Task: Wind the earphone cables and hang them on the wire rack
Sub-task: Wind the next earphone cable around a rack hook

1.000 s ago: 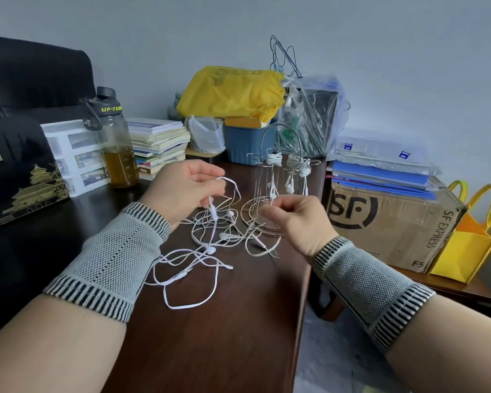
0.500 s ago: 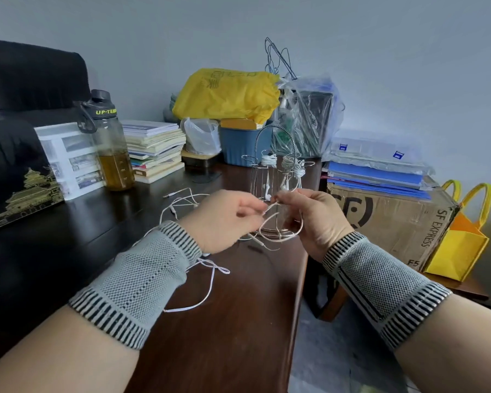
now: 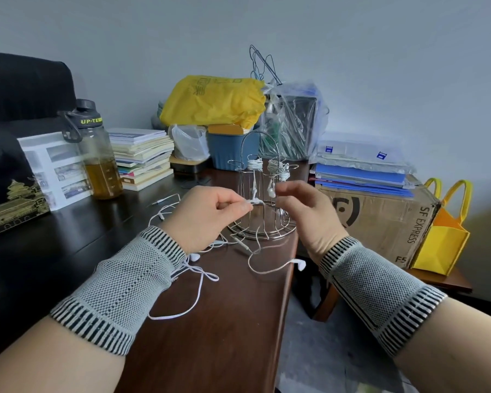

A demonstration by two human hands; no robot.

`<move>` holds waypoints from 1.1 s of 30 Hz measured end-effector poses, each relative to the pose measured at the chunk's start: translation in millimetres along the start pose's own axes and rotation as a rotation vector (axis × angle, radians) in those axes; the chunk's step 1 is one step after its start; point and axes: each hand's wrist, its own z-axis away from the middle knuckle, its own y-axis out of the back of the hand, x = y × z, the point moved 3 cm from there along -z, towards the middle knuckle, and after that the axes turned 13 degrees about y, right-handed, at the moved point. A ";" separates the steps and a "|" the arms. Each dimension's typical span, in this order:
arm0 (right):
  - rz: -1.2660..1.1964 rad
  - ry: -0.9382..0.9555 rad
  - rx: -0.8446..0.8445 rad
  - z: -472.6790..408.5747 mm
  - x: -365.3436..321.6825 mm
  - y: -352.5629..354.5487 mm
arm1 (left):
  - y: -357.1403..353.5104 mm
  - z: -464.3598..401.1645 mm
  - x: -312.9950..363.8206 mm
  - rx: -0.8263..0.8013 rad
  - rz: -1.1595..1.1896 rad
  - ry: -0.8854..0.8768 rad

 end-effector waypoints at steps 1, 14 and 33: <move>-0.039 -0.009 -0.111 0.1 -3.2 -10.0 | -0.4 0.2 0.6 0.003 0.002 -0.007; 0.528 -0.016 -0.357 -11.5 5.9 -2.9 | 13.0 -8.9 -22.4 0.276 0.323 0.180; 0.327 0.051 -0.401 -14.8 11.7 -39.8 | 5.5 -15.2 -40.5 -0.158 -0.008 0.351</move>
